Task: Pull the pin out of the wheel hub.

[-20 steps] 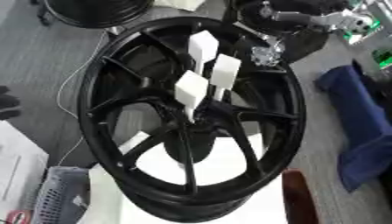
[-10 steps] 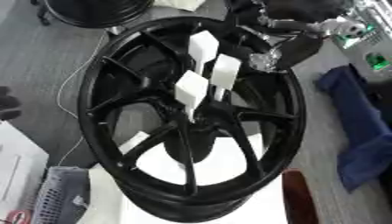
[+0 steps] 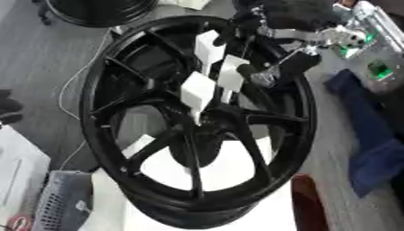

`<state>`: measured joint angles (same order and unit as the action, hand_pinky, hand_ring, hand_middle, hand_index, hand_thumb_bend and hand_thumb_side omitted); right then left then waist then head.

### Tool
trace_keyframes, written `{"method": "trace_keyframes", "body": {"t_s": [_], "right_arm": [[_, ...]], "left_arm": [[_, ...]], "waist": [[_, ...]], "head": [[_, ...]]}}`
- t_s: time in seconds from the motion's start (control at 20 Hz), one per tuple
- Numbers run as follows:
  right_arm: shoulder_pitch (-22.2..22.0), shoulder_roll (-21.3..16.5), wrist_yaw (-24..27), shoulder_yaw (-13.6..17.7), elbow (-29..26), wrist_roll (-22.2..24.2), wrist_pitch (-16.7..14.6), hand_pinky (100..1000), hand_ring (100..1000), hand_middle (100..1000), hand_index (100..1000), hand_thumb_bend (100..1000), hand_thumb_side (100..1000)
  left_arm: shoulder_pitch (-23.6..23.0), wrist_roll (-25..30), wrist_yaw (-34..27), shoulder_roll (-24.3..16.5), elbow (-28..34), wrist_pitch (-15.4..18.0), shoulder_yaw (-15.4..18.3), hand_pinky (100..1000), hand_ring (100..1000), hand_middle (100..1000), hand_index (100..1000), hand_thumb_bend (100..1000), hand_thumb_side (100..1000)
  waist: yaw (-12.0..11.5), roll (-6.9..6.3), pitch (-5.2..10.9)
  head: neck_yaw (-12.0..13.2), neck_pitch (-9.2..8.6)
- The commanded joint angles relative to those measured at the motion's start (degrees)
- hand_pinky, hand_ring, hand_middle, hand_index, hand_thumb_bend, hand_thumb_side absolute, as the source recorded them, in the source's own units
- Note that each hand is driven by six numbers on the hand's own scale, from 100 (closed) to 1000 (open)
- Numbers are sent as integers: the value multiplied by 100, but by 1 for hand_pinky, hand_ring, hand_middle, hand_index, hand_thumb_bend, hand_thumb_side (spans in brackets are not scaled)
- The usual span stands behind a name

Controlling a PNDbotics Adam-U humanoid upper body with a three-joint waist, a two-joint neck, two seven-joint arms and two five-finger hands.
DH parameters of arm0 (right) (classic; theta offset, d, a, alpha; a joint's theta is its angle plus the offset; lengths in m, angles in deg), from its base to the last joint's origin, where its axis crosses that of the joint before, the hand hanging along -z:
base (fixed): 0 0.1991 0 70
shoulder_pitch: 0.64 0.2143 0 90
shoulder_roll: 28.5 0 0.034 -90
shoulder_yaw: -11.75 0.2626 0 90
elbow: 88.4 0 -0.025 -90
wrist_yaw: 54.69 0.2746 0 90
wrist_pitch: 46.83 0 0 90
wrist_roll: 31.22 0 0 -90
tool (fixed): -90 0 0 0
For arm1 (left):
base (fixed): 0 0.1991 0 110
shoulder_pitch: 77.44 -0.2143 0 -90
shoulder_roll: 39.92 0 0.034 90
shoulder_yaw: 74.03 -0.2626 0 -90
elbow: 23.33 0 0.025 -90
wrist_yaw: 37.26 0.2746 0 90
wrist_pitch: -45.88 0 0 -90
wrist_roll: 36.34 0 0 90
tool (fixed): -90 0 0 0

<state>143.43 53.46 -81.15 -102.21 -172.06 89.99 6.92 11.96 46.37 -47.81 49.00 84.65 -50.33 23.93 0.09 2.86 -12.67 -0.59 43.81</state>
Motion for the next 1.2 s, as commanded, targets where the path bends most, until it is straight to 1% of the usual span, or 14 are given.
{"method": "trace_keyframes", "body": {"t_s": [0.05, 0.25, 0.4, 0.45, 0.5, 0.55, 0.6, 0.7, 0.95, 1.2], "right_arm": [[148, -103, 332, 117, -186, 1691, -1572, 840, 818, 753, 896, 100, 403], [180, -162, 662, 129, -306, 1941, -1572, 856, 828, 760, 898, 100, 448], [187, -224, 795, 40, -433, 2059, -1572, 871, 838, 766, 899, 104, 476], [185, -243, 793, 5, -474, 2068, -1572, 882, 844, 772, 900, 158, 495], [180, -265, 765, -35, -520, 2072, -1572, 885, 847, 774, 900, 187, 498], [174, -282, 728, -73, -564, 2074, -1572, 893, 855, 781, 900, 235, 511], [168, -299, 675, -112, -614, 2075, -1572, 896, 857, 783, 896, 246, 522], [153, -323, 593, -172, -699, 2075, -1572, 902, 862, 786, 888, 300, 528], [130, -391, 436, -250, -845, 2076, -1572, 915, 875, 801, 890, 366, 534], [105, -440, 308, -248, -909, 2076, -1572, 918, 880, 808, 892, 394, 550]], "left_arm": [[13, 28, 9, -51, 55, 12, 13, 716, 697, 575, 709, 100, 845], [9, 41, 8, -46, 46, 14, 11, 716, 697, 576, 709, 100, 846], [6, 50, 9, -45, 36, 14, 11, 717, 697, 577, 709, 100, 848], [5, 53, 10, -45, 34, 14, 11, 717, 697, 577, 709, 100, 849], [4, 57, 11, -46, 30, 14, 11, 717, 697, 577, 709, 100, 849], [4, 61, 12, -48, 27, 13, 11, 718, 697, 577, 709, 100, 850], [5, 67, 13, -48, 24, 12, 9, 718, 697, 577, 709, 100, 851], [5, 78, 16, -48, 18, 10, 5, 718, 697, 577, 710, 100, 852], [-2, 106, 21, -48, 0, 3, -3, 719, 696, 578, 710, 100, 856], [-5, 119, 25, -48, -11, -1, -3, 720, 696, 579, 710, 100, 859]], "waist": [[-12, -40, 94], [-20, -48, 101], [-26, -48, 98], [-26, -47, 96], [-27, -45, 91], [-27, -43, 87], [-26, -41, 81], [-27, -37, 72], [-23, -29, 53], [-11, -29, 18]], "head": [[-17, 30], [-42, 14], [-40, 9], [-37, 8], [-29, 1], [-21, -10], [-12, -27], [0, -54], [23, -130], [38, -174]]}}
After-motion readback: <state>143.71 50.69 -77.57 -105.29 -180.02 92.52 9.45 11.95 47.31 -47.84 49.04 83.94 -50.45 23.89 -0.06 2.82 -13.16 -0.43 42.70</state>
